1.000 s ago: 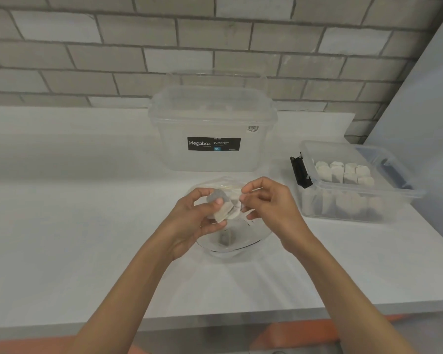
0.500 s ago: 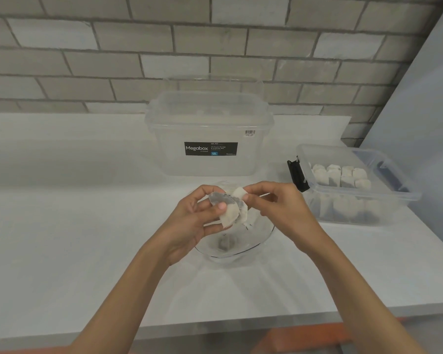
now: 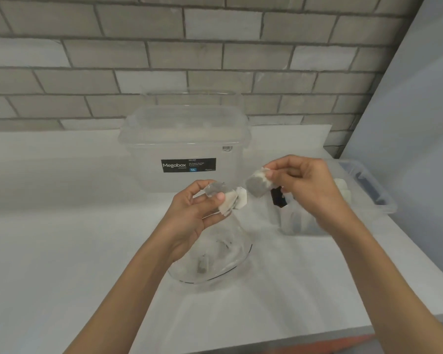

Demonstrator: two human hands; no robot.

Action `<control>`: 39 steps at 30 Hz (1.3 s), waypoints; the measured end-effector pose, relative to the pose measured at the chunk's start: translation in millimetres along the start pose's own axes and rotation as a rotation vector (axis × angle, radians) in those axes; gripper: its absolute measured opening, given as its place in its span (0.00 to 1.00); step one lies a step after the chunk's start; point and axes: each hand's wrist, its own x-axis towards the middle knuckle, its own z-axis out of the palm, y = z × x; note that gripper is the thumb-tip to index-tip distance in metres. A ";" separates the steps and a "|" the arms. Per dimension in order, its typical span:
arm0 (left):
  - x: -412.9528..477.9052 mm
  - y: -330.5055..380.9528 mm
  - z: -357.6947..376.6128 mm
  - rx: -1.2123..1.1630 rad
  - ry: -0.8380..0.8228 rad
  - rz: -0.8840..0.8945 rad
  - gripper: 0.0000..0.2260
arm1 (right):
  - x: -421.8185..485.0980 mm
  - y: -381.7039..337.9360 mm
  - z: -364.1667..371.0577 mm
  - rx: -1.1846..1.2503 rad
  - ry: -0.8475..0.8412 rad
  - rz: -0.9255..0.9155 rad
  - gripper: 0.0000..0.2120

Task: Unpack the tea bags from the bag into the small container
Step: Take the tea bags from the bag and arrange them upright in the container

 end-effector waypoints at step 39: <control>78.9 -35.3 100.0 0.040 0.162 -0.046 0.09 | 79.7 64.9 -79.4 -0.183 -0.190 -0.003 0.06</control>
